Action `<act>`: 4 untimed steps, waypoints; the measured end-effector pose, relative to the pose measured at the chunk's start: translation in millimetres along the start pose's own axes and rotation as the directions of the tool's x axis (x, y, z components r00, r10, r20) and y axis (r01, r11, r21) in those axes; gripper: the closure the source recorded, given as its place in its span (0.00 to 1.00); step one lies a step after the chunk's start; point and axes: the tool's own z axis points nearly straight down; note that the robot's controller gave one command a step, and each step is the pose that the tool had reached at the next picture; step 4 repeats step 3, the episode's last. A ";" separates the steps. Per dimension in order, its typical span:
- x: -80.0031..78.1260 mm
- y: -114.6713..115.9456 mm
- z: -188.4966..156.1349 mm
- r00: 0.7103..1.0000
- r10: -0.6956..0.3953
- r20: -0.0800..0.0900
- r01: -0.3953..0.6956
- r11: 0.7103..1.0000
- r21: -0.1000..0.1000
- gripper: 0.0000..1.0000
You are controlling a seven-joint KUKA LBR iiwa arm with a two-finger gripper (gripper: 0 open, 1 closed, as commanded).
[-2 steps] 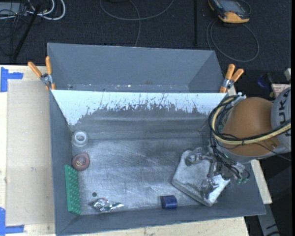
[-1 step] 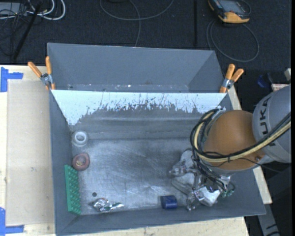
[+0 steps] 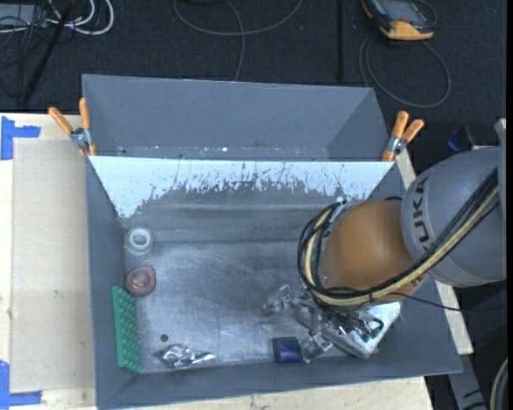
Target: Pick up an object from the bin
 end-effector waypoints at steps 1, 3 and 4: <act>-13.7 25.7 3.8 0.948 -0.319 -0.001 0.319 0.948 -0.001 0.00; 4.2 -13.8 -174.8 0.795 -0.607 -0.008 0.607 0.795 -0.017 1.00; 4.2 -13.8 -174.8 0.795 -0.607 -0.008 0.607 0.795 -0.017 1.00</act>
Offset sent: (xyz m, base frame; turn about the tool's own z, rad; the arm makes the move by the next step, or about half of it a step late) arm -0.0070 0.0305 -0.0073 -0.3258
